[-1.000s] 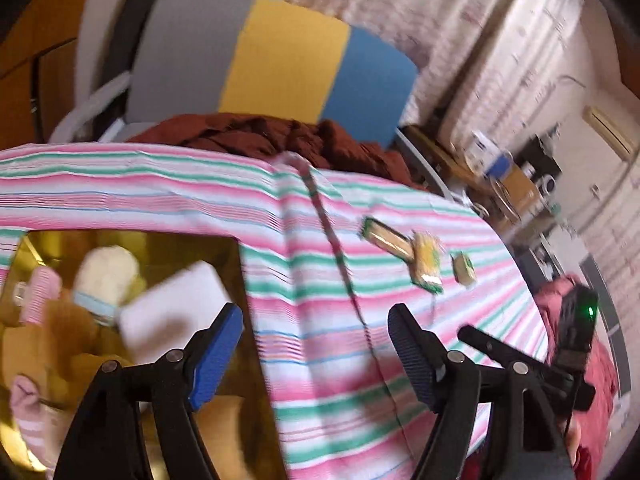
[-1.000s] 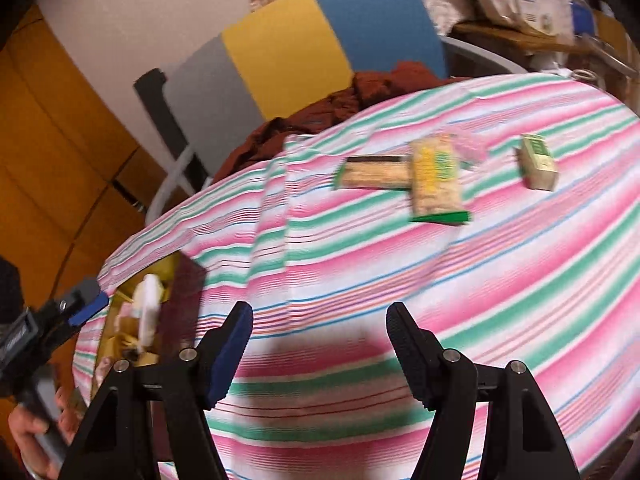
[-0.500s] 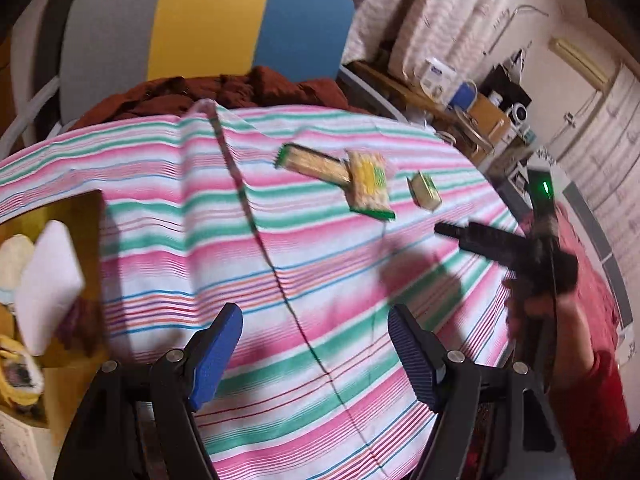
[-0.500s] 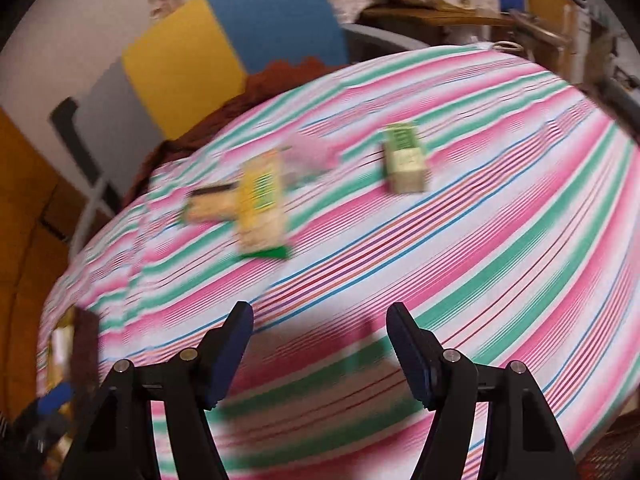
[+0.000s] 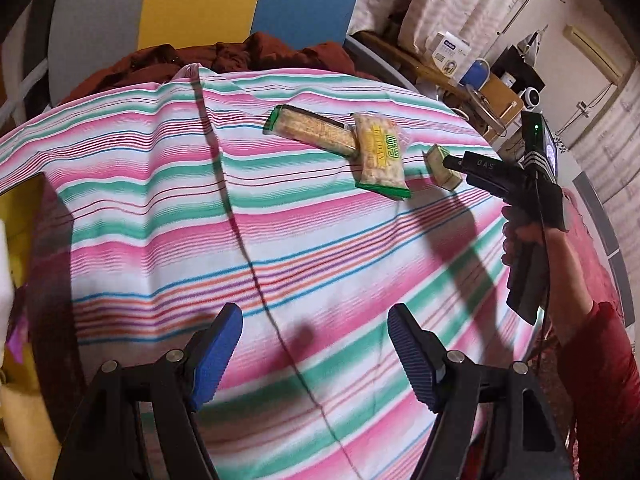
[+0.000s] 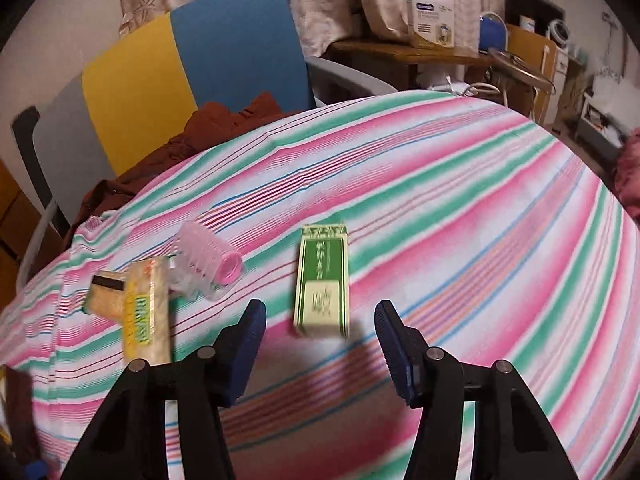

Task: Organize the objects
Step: 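Move both grippers back from the tray to the remaining snack items, then grasp the green herbal box with the right gripper while the left gripper grasps the WEIDAN packet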

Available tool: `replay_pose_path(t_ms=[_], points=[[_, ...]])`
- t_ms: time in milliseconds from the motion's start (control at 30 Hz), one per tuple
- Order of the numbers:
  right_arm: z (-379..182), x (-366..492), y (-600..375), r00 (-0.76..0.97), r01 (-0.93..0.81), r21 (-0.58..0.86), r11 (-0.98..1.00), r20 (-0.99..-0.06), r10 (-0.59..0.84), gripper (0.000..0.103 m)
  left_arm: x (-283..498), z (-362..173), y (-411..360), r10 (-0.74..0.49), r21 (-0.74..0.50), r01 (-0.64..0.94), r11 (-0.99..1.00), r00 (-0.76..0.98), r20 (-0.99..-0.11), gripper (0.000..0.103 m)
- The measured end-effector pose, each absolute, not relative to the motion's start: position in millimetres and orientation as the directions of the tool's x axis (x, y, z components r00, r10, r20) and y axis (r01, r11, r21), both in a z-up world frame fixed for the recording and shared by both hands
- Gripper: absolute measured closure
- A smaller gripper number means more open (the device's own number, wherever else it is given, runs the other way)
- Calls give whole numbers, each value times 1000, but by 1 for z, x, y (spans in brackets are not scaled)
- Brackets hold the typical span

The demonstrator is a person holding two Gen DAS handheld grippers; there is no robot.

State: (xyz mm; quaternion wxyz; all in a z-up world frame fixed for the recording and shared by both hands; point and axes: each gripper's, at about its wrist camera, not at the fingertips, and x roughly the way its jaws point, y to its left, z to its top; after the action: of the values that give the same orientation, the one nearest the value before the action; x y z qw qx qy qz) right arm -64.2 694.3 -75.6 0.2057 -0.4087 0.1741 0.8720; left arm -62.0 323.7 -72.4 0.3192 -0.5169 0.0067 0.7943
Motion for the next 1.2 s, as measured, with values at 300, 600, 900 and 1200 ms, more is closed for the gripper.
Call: replay_pose_path(t_ms=[300, 600, 900, 1200], points=[[-93, -86, 705, -569, -472, 185, -862, -811, 138, 68, -89, -76, 376, 503, -318, -527, -788, -253, -826, 27], [-93, -84, 705, -554, -478, 225, -849, -828, 93, 72, -127, -85, 448, 484, -300, -522, -799, -259, -836, 27], [-93, -76, 716, -566, -502, 303, -810, -824, 42, 72, -150, -96, 493, 427, -198, -561, -804, -311, -849, 27], [-91, -77, 708, -554, -502, 259, -825, -829, 77, 72, -145, -109, 497, 420, -126, -588, -799, -395, -817, 37]])
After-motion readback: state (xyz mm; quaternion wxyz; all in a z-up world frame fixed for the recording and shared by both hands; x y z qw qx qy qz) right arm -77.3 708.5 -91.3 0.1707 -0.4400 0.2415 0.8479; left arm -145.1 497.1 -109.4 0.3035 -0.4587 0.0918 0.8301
